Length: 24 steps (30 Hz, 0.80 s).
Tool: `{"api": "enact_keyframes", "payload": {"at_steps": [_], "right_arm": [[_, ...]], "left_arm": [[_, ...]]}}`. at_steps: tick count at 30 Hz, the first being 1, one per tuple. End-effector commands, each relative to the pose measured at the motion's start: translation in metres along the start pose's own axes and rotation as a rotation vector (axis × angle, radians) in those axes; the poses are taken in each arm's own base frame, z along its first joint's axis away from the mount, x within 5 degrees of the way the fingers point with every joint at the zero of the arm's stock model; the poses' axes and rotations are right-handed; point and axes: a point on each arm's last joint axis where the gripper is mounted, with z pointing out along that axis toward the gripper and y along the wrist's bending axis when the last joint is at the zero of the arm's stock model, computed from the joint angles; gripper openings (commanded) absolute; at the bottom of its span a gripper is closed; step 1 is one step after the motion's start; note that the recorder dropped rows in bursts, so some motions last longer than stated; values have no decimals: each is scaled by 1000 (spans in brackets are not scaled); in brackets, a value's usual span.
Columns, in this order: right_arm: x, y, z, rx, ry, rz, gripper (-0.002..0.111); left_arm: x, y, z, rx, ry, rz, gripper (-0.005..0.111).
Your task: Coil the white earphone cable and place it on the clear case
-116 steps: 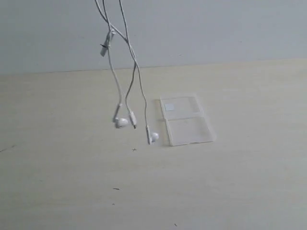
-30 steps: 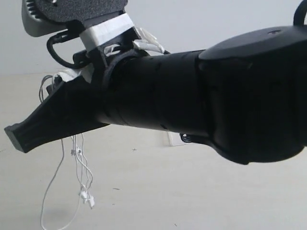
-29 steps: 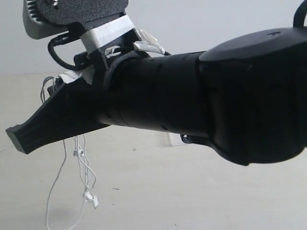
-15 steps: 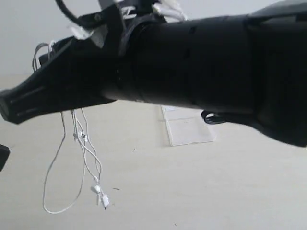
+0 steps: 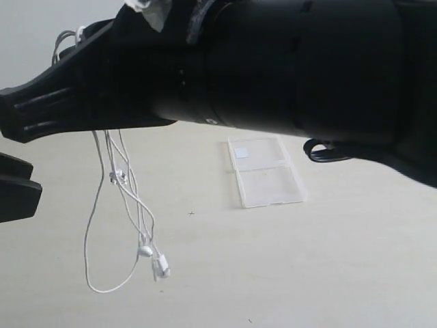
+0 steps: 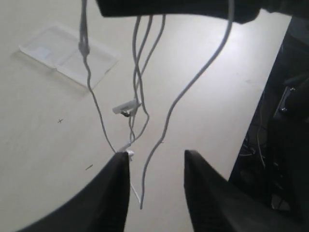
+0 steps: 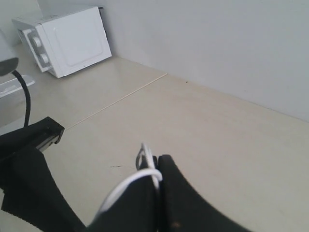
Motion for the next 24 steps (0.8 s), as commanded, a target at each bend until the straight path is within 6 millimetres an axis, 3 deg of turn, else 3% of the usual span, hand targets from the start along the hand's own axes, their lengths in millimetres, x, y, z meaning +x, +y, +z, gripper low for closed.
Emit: {"api": "enact_keyframes", "payload": {"at_steps": [1,9,14,24], "right_arm": [[-3,0,-2,-2,-10,-3,0],[-3,1,-2,-5,-10,36,0],[2,0,5,-2,10,101,0],[4,3,7,-26,20,217,0]], "left_arm": [[-4,-1,0,11,-53,-6,38],[-6,-1,2,20,-99,58,41],[-7,-5,4,72,-157,84,68],[-2,2,10,19,-180,158,66]]}}
